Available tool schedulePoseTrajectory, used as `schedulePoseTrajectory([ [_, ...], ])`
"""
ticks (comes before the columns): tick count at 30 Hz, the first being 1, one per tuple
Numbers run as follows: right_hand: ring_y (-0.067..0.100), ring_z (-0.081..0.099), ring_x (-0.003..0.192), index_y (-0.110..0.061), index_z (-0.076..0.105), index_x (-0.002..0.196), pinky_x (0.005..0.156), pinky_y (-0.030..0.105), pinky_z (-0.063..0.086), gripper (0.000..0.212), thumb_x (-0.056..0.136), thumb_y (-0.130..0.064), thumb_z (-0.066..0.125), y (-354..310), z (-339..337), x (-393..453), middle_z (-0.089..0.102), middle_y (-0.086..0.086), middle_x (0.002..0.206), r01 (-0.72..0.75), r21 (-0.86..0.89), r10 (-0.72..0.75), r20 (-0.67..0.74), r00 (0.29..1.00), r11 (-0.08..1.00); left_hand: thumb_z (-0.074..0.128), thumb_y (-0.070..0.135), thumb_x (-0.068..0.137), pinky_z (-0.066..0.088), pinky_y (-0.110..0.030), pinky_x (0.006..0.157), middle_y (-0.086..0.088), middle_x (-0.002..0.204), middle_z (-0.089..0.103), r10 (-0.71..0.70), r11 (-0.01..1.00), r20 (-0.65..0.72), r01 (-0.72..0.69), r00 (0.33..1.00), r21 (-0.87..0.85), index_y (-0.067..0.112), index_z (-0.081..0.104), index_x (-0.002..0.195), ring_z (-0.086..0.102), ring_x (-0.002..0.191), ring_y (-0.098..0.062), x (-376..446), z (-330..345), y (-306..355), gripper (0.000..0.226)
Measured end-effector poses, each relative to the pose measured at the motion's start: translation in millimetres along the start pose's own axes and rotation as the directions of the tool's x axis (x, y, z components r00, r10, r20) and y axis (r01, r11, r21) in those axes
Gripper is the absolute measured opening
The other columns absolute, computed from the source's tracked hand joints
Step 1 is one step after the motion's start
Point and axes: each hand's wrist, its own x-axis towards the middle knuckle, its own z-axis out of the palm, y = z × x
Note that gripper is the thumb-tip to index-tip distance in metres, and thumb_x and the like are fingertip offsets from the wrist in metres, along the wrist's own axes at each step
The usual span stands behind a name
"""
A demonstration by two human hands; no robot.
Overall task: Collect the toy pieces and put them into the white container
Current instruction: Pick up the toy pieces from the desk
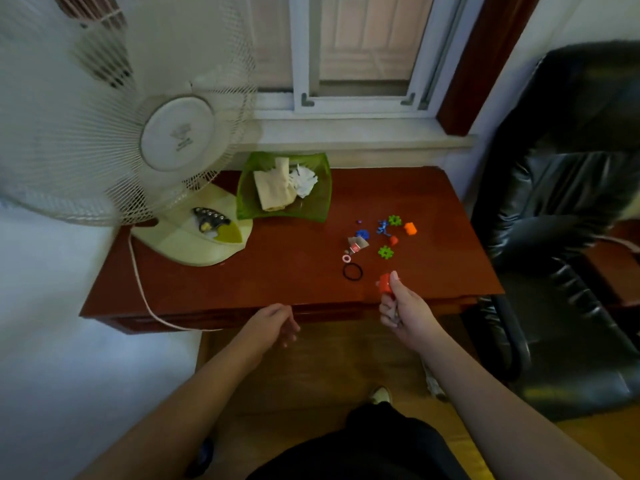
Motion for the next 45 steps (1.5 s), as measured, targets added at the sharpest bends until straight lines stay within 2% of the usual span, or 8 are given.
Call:
schedulePoseTrajectory([
  [7,0.012,0.027,0.047,-0.015,0.053,0.084,0.049,0.028,0.019,0.031,0.097,-0.043,0.048,-19.9,-38.5,46.7,0.030,-0.003,0.052,-0.087,-0.143,0.077,-0.074,0.994,0.986,0.041,0.031,0.102,0.047,-0.026,0.060,-0.006,0.085,0.068,-0.023,1.000,-0.017,0.023,1.000,0.016,0.012,0.061,0.093,0.062,0.069,-0.015,60.0,49.4,44.0,0.029],
  [13,0.013,0.027,0.050,-0.014,0.053,0.084,0.052,0.030,0.019,0.030,0.097,-0.041,0.050,-50.3,-71.3,91.8,0.034,-0.002,0.054,-0.173,-0.137,0.167,-0.054,0.984,0.975,0.043,0.029,0.100,0.046,-0.027,0.058,-0.003,0.080,0.066,-0.066,0.998,-0.116,0.066,0.991,-0.006,0.015,0.060,0.086,0.060,0.064,-0.013,112.1,92.1,71.2,0.026],
  [23,0.011,0.030,0.047,-0.014,0.056,0.087,0.051,0.029,0.016,0.028,0.097,-0.040,0.052,-64.7,-78.2,129.7,0.035,-0.002,0.052,-0.322,-0.174,0.319,-0.045,0.947,0.931,0.058,0.022,0.094,0.047,-0.014,0.055,0.000,0.086,0.063,0.072,0.978,-0.378,0.010,0.923,0.211,0.016,0.056,0.111,0.064,0.062,-0.008,152.9,108.5,79.5,0.018],
  [27,0.012,0.030,0.048,-0.012,0.056,0.088,0.051,0.029,0.016,0.030,0.097,-0.040,0.051,-66.4,-75.1,140.8,0.036,-0.001,0.053,-0.341,-0.185,0.334,-0.068,0.940,0.922,0.068,0.027,0.086,0.050,-0.027,0.078,0.000,0.101,0.058,0.197,0.883,-0.305,-0.033,0.932,0.469,0.018,0.058,0.116,0.061,0.080,-0.011,168.3,99.9,64.2,0.033],
  [33,0.014,0.029,0.048,-0.014,0.050,0.086,0.048,0.028,0.017,0.028,0.098,-0.039,0.050,-71.0,-76.8,151.8,0.036,0.000,0.053,-0.320,-0.200,0.290,-0.165,0.943,0.926,0.067,0.030,0.087,0.052,-0.035,0.084,0.000,0.125,0.036,0.270,0.726,-0.080,-0.148,0.959,0.671,0.022,0.043,0.131,0.059,0.094,-0.020,189.4,103.8,62.3,0.050],
  [38,0.013,0.030,0.042,-0.016,0.046,0.075,0.047,0.028,0.018,0.034,0.097,-0.042,0.050,-66.8,-71.3,150.6,0.036,-0.001,0.052,-0.325,-0.251,0.273,-0.222,0.936,0.912,0.053,0.032,0.096,0.043,-0.019,0.073,-0.002,0.121,0.040,0.370,0.574,0.041,-0.263,0.928,0.776,0.018,0.050,0.127,0.054,0.092,-0.016,203.1,100.7,57.8,0.034],
  [40,0.012,0.031,0.042,-0.017,0.047,0.075,0.047,0.028,0.018,0.033,0.097,-0.042,0.051,-64.9,-65.1,150.9,0.036,-0.001,0.052,-0.334,-0.258,0.274,-0.242,0.931,0.907,0.038,0.025,0.103,0.039,-0.022,0.079,-0.005,0.118,0.045,0.343,0.608,0.111,-0.310,0.933,0.731,0.023,0.043,0.137,0.044,0.101,-0.020,202.3,98.9,55.6,0.034],
  [45,0.012,0.027,0.041,-0.018,0.044,0.076,0.042,0.026,0.017,0.032,0.097,-0.042,0.051,-60.3,-49.7,153.2,0.033,-0.003,0.051,-0.278,-0.173,0.232,-0.244,0.942,0.945,0.035,0.029,0.104,0.045,-0.026,0.084,-0.008,0.135,0.035,0.438,0.212,0.246,-0.365,0.865,0.906,0.008,0.042,0.130,0.048,0.112,-0.018,207.5,92.8,57.4,0.034],
])
